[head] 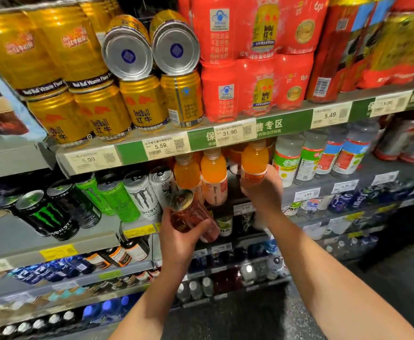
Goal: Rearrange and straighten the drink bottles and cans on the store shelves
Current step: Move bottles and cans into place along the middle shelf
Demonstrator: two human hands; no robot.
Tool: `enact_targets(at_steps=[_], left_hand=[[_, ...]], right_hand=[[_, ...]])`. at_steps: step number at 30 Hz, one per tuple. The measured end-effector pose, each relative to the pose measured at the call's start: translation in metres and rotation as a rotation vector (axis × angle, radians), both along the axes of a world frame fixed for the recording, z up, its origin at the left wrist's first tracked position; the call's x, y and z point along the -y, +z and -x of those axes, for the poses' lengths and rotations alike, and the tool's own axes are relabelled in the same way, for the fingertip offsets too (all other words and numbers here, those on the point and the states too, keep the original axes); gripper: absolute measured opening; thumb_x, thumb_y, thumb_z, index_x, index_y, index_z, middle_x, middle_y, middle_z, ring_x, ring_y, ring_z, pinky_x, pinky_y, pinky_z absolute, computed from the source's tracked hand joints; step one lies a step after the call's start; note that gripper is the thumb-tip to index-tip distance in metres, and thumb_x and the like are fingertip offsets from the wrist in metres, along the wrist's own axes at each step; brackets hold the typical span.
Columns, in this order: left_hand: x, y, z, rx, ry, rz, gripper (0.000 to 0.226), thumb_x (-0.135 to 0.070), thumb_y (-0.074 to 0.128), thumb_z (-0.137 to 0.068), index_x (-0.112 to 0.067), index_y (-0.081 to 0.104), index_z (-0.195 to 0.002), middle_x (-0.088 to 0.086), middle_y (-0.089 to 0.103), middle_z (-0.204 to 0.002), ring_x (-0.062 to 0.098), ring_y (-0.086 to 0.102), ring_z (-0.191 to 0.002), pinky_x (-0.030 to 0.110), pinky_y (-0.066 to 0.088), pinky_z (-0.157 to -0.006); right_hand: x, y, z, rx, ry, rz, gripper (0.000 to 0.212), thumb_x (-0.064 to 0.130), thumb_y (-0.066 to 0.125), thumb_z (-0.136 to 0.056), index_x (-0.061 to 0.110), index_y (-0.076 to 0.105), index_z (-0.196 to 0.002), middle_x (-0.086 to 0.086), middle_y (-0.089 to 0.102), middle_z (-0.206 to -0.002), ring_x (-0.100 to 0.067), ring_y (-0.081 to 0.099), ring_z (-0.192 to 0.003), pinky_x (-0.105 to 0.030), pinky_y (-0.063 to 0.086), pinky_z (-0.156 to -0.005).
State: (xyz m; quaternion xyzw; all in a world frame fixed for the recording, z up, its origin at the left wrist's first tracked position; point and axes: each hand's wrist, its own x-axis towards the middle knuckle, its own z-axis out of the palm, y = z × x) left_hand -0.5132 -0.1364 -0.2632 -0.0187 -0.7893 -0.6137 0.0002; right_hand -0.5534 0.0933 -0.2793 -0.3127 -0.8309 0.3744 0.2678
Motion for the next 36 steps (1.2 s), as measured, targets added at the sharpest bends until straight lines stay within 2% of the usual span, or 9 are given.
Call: enact_targets(at_steps=[3,7,13,18,21,25,30,33,36], left_hand=[[0.004,0.001,-0.001,0.011,-0.011,-0.02,0.067,-0.02,0.093,-0.064,-0.03,0.052,-0.116,-0.019,0.063,-0.105,-0.02,0.058,-0.088,0.009,0.042,-0.078],[0.013,-0.001,0.002,0.026,0.014,-0.063,0.06,-0.015,0.093,-0.064,-0.036,0.053,-0.104,-0.019,0.064,-0.101,-0.023,0.058,-0.083,0.001,0.041,-0.072],[0.031,-0.01,0.008,0.067,0.066,-0.127,0.069,-0.017,0.095,-0.061,-0.032,0.057,-0.117,-0.011,0.07,-0.109,0.002,0.066,-0.101,0.027,0.049,-0.09],[0.042,-0.017,0.012,0.055,0.064,-0.133,0.066,-0.014,0.093,-0.065,-0.027,0.059,-0.119,-0.005,0.071,-0.11,0.011,0.067,-0.102,0.037,0.053,-0.093],[0.047,-0.02,0.011,0.04,0.055,-0.128,0.064,-0.014,0.092,-0.067,-0.025,0.059,-0.121,-0.005,0.071,-0.11,0.012,0.067,-0.103,0.038,0.053,-0.093],[0.052,-0.022,0.01,0.046,0.052,-0.119,0.064,-0.022,0.092,-0.064,-0.03,0.059,-0.118,-0.008,0.071,-0.108,0.007,0.066,-0.1,0.034,0.052,-0.089],[0.055,-0.019,0.007,0.05,0.081,-0.125,0.062,-0.013,0.09,-0.069,-0.03,0.056,-0.119,-0.008,0.068,-0.11,0.008,0.064,-0.104,0.026,0.047,-0.086],[0.051,-0.016,0.004,0.056,0.115,-0.117,0.067,-0.013,0.09,-0.069,-0.03,0.053,-0.121,-0.01,0.066,-0.11,0.006,0.062,-0.105,0.021,0.045,-0.083],[0.041,-0.009,-0.003,0.07,0.129,-0.106,0.07,-0.015,0.092,-0.067,-0.03,0.051,-0.122,-0.01,0.066,-0.11,0.004,0.061,-0.103,0.017,0.043,-0.079]], right_hand=[[0.001,0.006,-0.002,0.064,-0.076,0.065,0.048,0.047,0.061,-0.063,0.022,0.059,-0.105,-0.003,0.064,-0.102,-0.027,0.063,-0.091,-0.029,0.042,-0.07],[0.0,0.003,-0.005,-0.022,-0.091,0.051,0.059,0.03,0.08,-0.063,0.016,0.056,-0.115,-0.006,0.059,-0.114,-0.03,0.056,-0.109,-0.043,0.05,-0.088],[0.029,-0.001,-0.018,-0.331,-0.216,0.139,0.066,0.039,0.083,-0.069,0.009,0.051,-0.119,-0.006,0.051,-0.113,-0.026,0.049,-0.106,-0.048,0.045,-0.093],[0.074,0.012,-0.013,-0.345,0.444,0.301,0.047,0.021,0.084,-0.079,0.032,0.057,-0.116,0.008,0.064,-0.115,-0.019,0.064,-0.105,-0.048,0.054,-0.088],[0.079,0.023,-0.008,-0.287,0.527,0.336,0.05,0.012,0.084,-0.079,0.037,0.059,-0.114,0.011,0.07,-0.111,-0.011,0.067,-0.107,-0.037,0.054,-0.087],[0.081,0.028,-0.002,-0.166,0.396,0.196,0.033,0.021,0.082,-0.078,0.045,0.06,-0.083,0.038,0.064,-0.084,0.015,0.061,-0.078,-0.019,0.051,-0.067],[0.066,0.01,0.0,-0.131,0.112,0.08,0.033,0.029,0.074,-0.069,0.027,0.058,-0.098,0.012,0.063,-0.096,-0.011,0.059,-0.084,-0.036,0.051,-0.067],[0.059,-0.001,0.0,-0.11,-0.026,-0.024,0.05,0.026,0.08,-0.069,0.016,0.057,-0.112,-0.003,0.052,-0.108,-0.018,0.046,-0.093,-0.028,0.038,-0.071],[0.058,0.001,0.001,-0.13,-0.04,-0.073,0.04,0.03,0.076,-0.074,0.019,0.057,-0.107,-0.004,0.058,-0.1,-0.024,0.054,-0.092,-0.029,0.04,-0.07]])
